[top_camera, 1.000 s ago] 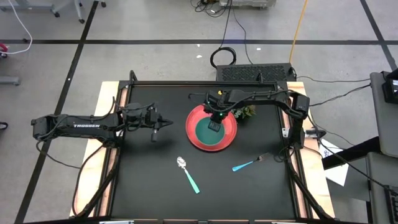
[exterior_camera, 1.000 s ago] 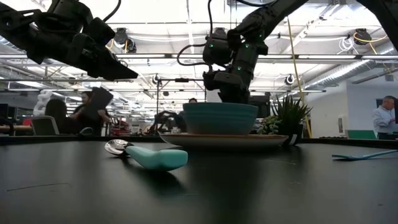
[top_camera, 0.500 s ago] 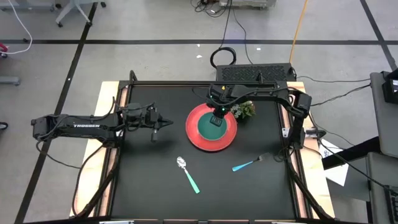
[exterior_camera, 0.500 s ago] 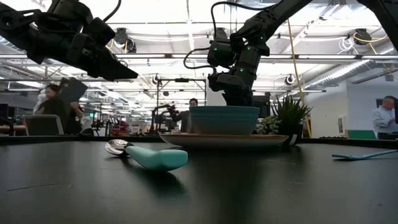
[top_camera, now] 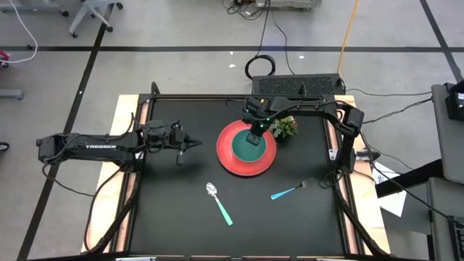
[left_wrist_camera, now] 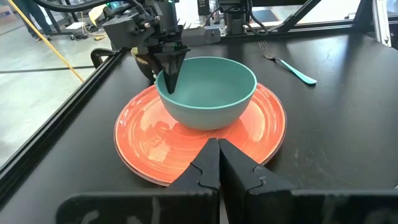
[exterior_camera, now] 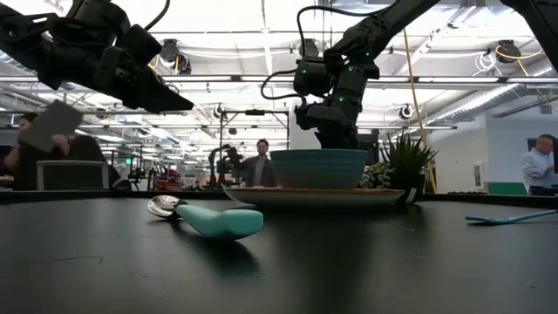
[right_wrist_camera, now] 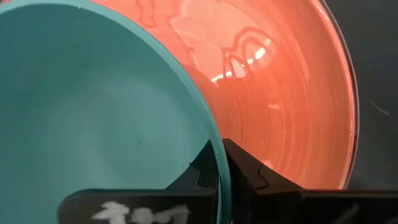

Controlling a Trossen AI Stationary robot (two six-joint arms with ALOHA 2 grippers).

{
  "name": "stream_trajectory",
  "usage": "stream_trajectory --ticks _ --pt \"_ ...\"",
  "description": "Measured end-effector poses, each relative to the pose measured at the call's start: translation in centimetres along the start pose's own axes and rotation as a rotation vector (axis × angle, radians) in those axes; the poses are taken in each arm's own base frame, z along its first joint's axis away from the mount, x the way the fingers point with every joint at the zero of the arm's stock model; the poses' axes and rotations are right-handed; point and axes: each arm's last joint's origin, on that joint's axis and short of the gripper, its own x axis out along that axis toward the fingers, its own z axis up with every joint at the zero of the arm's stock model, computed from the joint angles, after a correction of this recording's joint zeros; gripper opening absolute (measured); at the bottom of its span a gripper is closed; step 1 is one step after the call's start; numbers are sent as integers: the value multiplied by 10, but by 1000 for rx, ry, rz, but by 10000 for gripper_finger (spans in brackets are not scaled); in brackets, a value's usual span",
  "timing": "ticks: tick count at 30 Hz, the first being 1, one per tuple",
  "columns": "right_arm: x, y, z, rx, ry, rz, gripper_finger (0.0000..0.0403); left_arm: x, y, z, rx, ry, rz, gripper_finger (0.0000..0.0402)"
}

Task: Set table place
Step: Stack the green bowl on the orange plate

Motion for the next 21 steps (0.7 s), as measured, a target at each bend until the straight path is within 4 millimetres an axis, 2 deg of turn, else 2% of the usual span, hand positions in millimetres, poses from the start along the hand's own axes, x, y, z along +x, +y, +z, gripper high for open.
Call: stream_trajectory --ticks 21 --pt "0 1 1 -14 -12 32 16 0 0 0 0 0 0 3"
